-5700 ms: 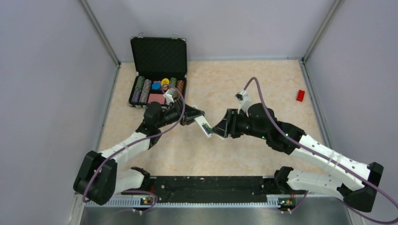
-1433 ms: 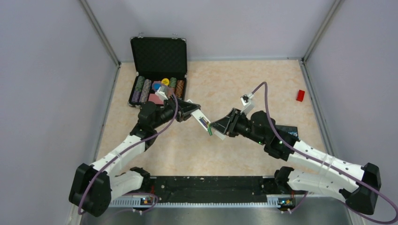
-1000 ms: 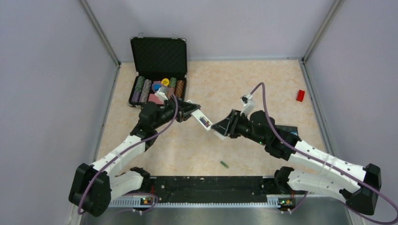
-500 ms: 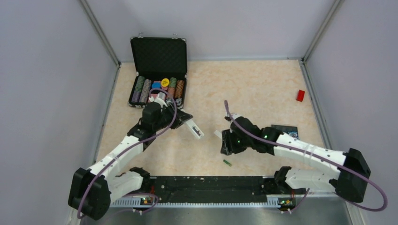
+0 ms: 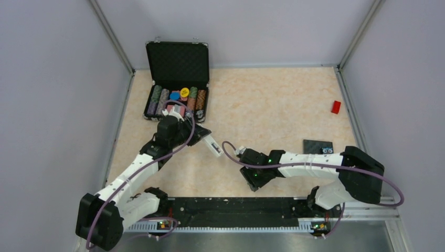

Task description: Load the batteries into the remote control

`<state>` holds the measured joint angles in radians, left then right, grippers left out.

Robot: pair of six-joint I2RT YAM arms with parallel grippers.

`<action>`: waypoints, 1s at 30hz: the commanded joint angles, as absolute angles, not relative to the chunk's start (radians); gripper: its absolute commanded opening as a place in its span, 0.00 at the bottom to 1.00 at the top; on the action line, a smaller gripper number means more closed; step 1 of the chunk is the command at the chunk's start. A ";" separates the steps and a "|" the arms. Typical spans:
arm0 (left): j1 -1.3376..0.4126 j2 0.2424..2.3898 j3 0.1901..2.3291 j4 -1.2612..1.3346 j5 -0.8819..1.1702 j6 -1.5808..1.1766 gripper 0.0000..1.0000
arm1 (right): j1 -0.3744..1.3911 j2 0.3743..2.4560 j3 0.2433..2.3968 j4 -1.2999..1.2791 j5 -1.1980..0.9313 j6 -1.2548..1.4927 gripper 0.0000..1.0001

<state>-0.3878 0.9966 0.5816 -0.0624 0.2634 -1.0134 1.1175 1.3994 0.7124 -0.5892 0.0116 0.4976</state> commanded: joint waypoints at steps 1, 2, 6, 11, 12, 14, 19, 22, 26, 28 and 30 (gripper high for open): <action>-0.378 0.967 0.583 -0.041 0.251 -0.996 0.00 | 1.156 1.442 0.761 -0.530 0.092 0.471 0.43; -0.376 0.966 0.581 -0.041 0.251 -0.996 0.00 | 1.160 1.447 0.762 -0.515 0.097 0.470 0.41; -0.369 0.962 0.574 -0.041 0.253 -0.996 0.00 | 1.162 1.481 0.773 -0.482 0.105 0.489 0.32; -0.364 0.958 0.566 -0.036 0.254 -0.996 0.00 | 1.164 1.529 0.799 -0.536 0.171 0.564 0.11; -0.363 0.957 0.563 -0.037 0.255 -0.996 0.00 | 1.163 1.532 0.803 -0.556 0.200 0.592 0.07; -0.363 0.957 0.560 -0.035 0.259 -1.000 0.00 | 1.162 1.530 0.814 -0.598 0.258 0.670 0.00; -0.363 0.949 0.546 -0.021 0.278 -1.014 0.00 | 1.103 1.461 0.815 -0.663 0.346 0.928 0.00; -0.363 0.943 0.529 -0.009 0.295 -1.024 0.00 | 1.013 1.371 0.791 -0.689 0.369 1.099 0.00; -0.364 0.948 0.524 0.024 0.327 -1.022 0.00 | 0.926 1.171 0.705 -0.686 0.412 1.383 0.00; -0.363 0.951 0.516 0.038 0.331 -1.027 0.00 | 0.913 1.127 0.687 -0.686 0.416 1.484 0.00; -0.362 0.951 0.503 0.062 0.331 -1.034 0.00 | 0.908 1.129 0.688 -0.712 0.403 1.579 0.00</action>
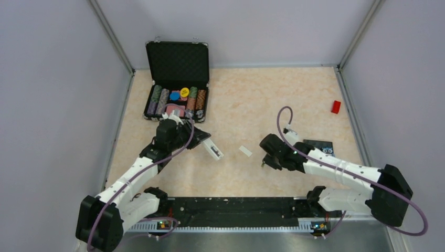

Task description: Load the batteries into the remote control

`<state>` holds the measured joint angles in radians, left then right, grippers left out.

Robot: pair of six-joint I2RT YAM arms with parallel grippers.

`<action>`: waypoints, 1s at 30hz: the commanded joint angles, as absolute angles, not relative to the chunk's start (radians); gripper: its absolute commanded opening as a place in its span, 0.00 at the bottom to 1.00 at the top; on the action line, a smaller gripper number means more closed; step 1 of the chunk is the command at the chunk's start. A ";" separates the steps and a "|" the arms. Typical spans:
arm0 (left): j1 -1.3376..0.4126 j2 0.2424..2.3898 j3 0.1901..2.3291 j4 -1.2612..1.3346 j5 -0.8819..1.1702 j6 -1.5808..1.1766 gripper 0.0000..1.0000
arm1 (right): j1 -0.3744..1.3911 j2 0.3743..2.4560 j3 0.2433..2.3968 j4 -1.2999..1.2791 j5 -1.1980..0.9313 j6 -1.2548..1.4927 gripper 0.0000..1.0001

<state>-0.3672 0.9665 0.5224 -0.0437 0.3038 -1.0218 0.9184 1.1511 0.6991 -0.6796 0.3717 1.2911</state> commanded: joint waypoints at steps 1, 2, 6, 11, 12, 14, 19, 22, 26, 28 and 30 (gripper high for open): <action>-0.363 0.954 0.498 0.073 0.331 -1.035 0.00 | 0.907 1.146 0.689 -0.729 0.388 1.632 0.00; -0.362 0.957 0.497 0.081 0.329 -1.035 0.00 | 0.908 1.158 0.688 -0.738 0.374 1.673 0.00; -0.363 0.981 0.497 0.101 0.337 -1.034 0.00 | 0.907 1.195 0.675 -0.767 0.330 1.824 0.00; -0.362 1.002 0.495 0.114 0.336 -1.027 0.00 | 0.908 1.208 0.663 -0.791 0.315 1.945 0.00; -0.362 1.004 0.492 0.118 0.336 -1.027 0.00 | 0.908 1.213 0.665 -0.800 0.311 1.961 0.02; -0.363 1.009 0.488 0.129 0.333 -1.029 0.00 | 0.907 1.223 0.672 -0.807 0.308 1.974 0.15; -0.363 1.031 0.483 0.147 0.332 -1.032 0.00 | 0.903 1.213 0.688 -0.820 0.334 1.938 0.46; -0.363 1.037 0.486 0.153 0.329 -1.032 0.00 | 0.897 1.150 0.710 -0.814 0.418 1.816 0.48; -0.363 1.039 0.493 0.143 0.320 -1.019 0.00 | 0.865 1.041 0.719 -0.588 0.505 1.151 0.48; -0.363 1.037 0.499 0.131 0.316 -1.007 0.00 | 0.865 0.994 0.727 -0.540 0.512 0.817 0.47; -0.363 1.034 0.504 0.115 0.310 -0.993 0.00 | 0.864 0.959 0.734 -0.514 0.467 0.483 0.47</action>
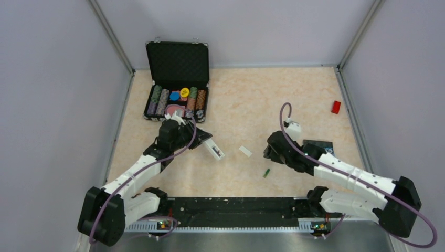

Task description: Load the batteries into the remote control

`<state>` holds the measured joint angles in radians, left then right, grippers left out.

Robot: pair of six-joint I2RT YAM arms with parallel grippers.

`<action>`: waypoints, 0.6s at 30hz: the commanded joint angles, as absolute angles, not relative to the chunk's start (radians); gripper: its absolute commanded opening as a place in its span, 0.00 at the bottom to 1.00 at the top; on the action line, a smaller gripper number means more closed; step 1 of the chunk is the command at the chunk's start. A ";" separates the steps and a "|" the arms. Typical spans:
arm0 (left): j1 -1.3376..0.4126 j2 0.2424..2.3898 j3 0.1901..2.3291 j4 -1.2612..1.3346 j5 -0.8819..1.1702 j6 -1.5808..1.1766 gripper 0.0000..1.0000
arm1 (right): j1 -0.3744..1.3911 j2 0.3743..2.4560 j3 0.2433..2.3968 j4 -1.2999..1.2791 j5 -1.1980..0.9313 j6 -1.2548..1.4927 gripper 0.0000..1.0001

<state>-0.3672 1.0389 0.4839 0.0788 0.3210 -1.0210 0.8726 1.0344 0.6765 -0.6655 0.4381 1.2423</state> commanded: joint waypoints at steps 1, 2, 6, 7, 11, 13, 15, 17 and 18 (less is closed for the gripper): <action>-0.363 1.032 0.507 0.110 0.304 -0.987 0.00 | 0.864 0.945 0.736 -0.505 0.404 0.319 0.47; -0.362 1.031 0.508 0.105 0.298 -0.981 0.00 | 0.864 0.928 0.733 -0.488 0.330 0.217 0.48; -0.362 1.025 0.516 0.084 0.260 -0.968 0.00 | 0.864 0.819 0.682 -0.374 -0.068 -0.256 0.51; -0.361 1.023 0.519 0.082 0.254 -0.967 0.00 | 0.863 0.823 0.686 -0.349 -0.027 -0.283 0.51; -0.358 1.032 0.534 0.080 0.244 -0.961 0.00 | 0.862 0.924 0.727 -0.529 -0.112 -0.556 0.51; -0.358 1.042 0.543 0.079 0.244 -0.956 0.00 | 0.864 0.992 0.721 -0.667 -0.093 -0.675 0.51; -0.356 1.052 0.550 0.081 0.242 -0.956 0.00 | 0.863 1.045 0.693 -0.732 -0.030 -0.724 0.49; -0.354 1.059 0.553 0.082 0.242 -0.954 0.00 | 0.864 1.054 0.664 -0.762 -0.037 -0.761 0.47; -0.352 1.061 0.553 0.083 0.242 -0.953 0.00 | 0.863 1.041 0.650 -0.755 -0.055 -0.769 0.47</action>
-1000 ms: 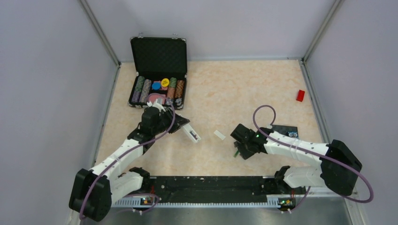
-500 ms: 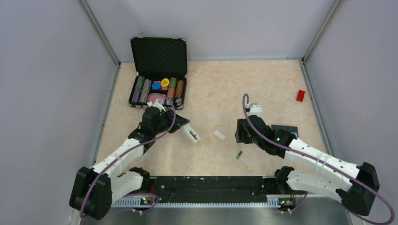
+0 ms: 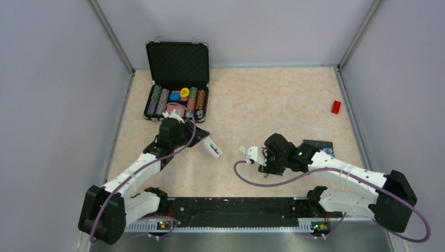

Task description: Load the batteries into the remote control

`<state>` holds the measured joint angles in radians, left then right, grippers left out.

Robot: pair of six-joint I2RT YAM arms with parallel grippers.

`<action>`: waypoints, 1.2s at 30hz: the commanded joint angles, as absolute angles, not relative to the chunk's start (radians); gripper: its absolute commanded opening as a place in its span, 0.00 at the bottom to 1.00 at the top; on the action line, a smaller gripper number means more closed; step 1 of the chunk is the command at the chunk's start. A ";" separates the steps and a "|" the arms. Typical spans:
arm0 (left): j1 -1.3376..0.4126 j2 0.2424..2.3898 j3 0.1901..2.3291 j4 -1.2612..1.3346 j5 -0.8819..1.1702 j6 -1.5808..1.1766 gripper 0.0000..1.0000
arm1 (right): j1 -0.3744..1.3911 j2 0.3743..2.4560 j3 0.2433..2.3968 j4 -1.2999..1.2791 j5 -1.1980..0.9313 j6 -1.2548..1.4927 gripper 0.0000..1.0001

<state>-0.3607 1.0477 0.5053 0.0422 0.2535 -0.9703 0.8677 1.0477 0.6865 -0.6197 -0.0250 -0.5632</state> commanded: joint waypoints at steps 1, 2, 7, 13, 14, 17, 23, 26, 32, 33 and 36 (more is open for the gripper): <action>-0.349 1.062 0.552 0.085 0.241 -0.951 0.00 | 0.863 1.024 0.639 -0.742 -0.073 -0.771 0.47; -0.346 1.065 0.550 0.087 0.240 -0.949 0.00 | 0.864 1.001 0.626 -0.721 -0.093 -0.769 0.48; -0.327 1.083 0.548 0.103 0.255 -0.946 0.00 | 0.871 0.968 0.574 -0.659 -0.133 -0.788 0.49; -0.295 1.102 0.550 0.118 0.283 -0.949 0.00 | 0.874 1.053 0.582 -0.629 -0.155 -0.808 0.48; -0.290 1.103 0.550 0.119 0.286 -0.949 0.00 | 0.874 1.070 0.589 -0.629 -0.163 -0.811 0.48; -0.273 1.104 0.549 0.123 0.298 -0.953 0.00 | 0.875 1.107 0.598 -0.623 -0.169 -0.832 0.48; -0.251 1.106 0.533 0.146 0.309 -0.960 0.00 | 0.877 1.163 0.616 -0.584 -0.153 -0.871 0.48; -0.238 1.115 0.528 0.159 0.323 -0.963 0.00 | 0.876 1.195 0.624 -0.564 -0.144 -0.886 0.48; -0.213 1.129 0.528 0.167 0.345 -0.965 0.00 | 0.877 1.247 0.647 -0.539 -0.149 -0.913 0.48; -0.211 1.130 0.528 0.170 0.345 -0.965 0.00 | 0.877 1.251 0.648 -0.533 -0.149 -0.916 0.48; -0.207 1.132 0.523 0.172 0.348 -0.964 0.00 | 0.877 1.266 0.653 -0.522 -0.157 -0.920 0.48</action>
<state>-0.2161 1.1290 0.5125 0.1020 0.3248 -0.9661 0.8703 1.2488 0.6102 -0.5682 -0.1318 -0.8902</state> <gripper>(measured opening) 0.297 0.482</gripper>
